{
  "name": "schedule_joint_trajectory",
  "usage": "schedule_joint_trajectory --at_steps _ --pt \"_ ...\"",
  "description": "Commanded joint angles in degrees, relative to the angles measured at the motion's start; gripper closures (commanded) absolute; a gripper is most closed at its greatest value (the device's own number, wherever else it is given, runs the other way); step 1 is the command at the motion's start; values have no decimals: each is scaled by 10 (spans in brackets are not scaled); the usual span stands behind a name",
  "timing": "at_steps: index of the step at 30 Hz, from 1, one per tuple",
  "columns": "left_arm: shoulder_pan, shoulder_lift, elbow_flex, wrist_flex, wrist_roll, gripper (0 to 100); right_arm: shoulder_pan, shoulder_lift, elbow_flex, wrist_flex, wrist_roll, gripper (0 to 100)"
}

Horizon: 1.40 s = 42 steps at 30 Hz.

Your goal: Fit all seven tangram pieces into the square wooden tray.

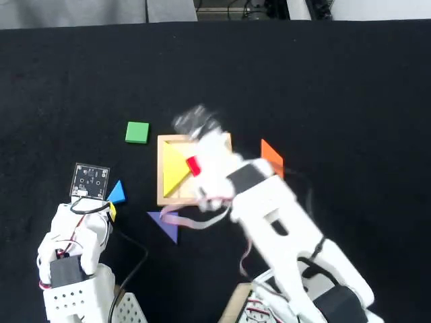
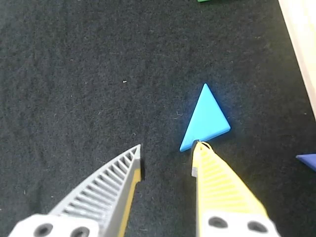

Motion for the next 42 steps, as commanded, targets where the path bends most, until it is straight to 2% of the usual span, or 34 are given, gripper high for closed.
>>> schedule_joint_trajectory --at_steps 1,4,7,17,24,31,35,42 --pt "6 -7 12 -13 -1 819 77 30 -102 -105 23 986" --pt "6 -7 12 -13 -1 819 69 95 -131 -157 77 988" --pt "6 -7 12 -13 -1 819 62 175 -173 -162 108 988" --pt "6 -7 12 -13 -1 819 79 368 -286 -164 113 988" --pt "6 -7 12 -13 -1 819 120 415 -296 -162 113 988" --pt "6 -7 12 -13 -1 819 112 444 -297 -149 115 988" --pt "6 -7 12 -13 -1 819 111 445 -297 -129 170 988" --pt "6 -7 12 -13 -1 819 107 442 -309 -12 247 988"
